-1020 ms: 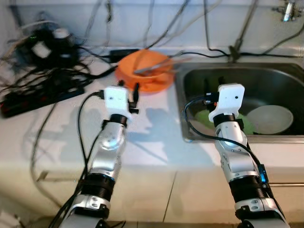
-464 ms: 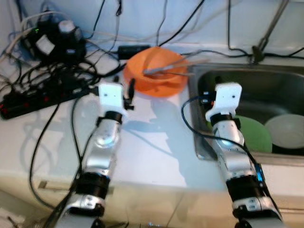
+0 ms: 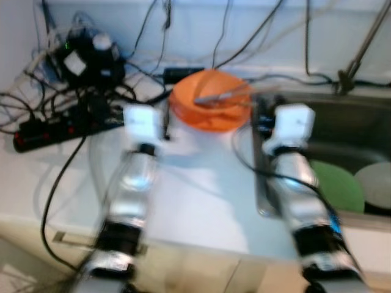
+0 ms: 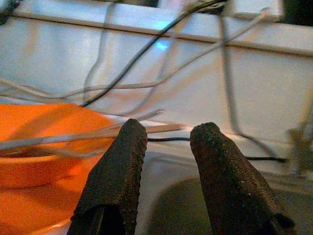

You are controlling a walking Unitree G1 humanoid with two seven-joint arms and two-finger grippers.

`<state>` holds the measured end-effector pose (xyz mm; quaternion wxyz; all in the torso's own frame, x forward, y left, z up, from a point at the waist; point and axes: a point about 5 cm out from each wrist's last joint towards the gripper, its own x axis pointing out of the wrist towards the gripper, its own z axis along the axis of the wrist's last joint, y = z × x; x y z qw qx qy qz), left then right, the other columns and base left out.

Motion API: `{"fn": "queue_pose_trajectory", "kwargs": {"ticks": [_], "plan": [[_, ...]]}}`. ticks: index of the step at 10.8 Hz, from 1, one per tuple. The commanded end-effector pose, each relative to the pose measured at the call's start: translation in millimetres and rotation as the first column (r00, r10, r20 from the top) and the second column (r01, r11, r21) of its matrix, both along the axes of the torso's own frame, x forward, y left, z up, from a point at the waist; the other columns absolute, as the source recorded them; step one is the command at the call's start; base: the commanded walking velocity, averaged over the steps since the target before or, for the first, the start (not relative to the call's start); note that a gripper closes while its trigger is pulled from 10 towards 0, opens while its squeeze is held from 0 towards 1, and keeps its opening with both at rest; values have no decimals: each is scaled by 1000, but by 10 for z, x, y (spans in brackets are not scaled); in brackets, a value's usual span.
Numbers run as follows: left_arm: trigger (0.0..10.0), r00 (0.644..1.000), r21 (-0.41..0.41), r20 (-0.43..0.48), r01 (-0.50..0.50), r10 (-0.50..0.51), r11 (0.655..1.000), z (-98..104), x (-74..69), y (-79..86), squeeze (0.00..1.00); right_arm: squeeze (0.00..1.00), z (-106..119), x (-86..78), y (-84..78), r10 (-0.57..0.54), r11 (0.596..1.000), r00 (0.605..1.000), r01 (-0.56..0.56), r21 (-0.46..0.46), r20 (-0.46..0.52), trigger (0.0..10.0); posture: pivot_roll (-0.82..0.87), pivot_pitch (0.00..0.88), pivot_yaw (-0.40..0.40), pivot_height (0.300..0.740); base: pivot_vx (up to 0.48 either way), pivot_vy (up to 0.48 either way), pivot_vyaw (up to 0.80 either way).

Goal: Kitchen organization

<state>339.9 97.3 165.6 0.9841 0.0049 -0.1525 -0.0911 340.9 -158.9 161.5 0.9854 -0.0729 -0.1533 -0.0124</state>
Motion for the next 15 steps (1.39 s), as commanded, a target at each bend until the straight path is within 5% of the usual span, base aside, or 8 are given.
{"fn": "queue_pose_trajectory", "kwargs": {"ticks": [1,5,10,11,12,15], "plan": [[10000,999,17,17,-35,35,999,52,18,122,0,0,51,21,87,22,1000,1000,-22,6,13,10000,57,0,35,740,0,0,0],[10000,1000,24,-8,-10,10,1000,12,-1,98,0,0,38,12,85,23,1000,1000,-23,5,9,10000,59,0,33,740,0,0,0],[10000,950,83,-226,240,-216,967,56,186,-40,0,0,32,12,102,20,1000,1000,-20,9,10,10000,60,0,50,740,0,0,0],[10000,930,66,-263,281,-255,957,96,255,-53,196,0,31,14,116,19,1000,1000,-19,12,11,10000,55,0,63,740,0,0,0],[10000,898,66,-324,334,-296,940,118,319,-83,1000,0,38,17,129,16,1000,1000,-16,17,16,10000,43,0,78,740,0,0,0],[10000,829,113,-469,398,-305,910,74,398,-146,1000,0,31,9,99,-5,1000,1000,5,23,19,10000,26,0,101,740,0,0,0]]}}
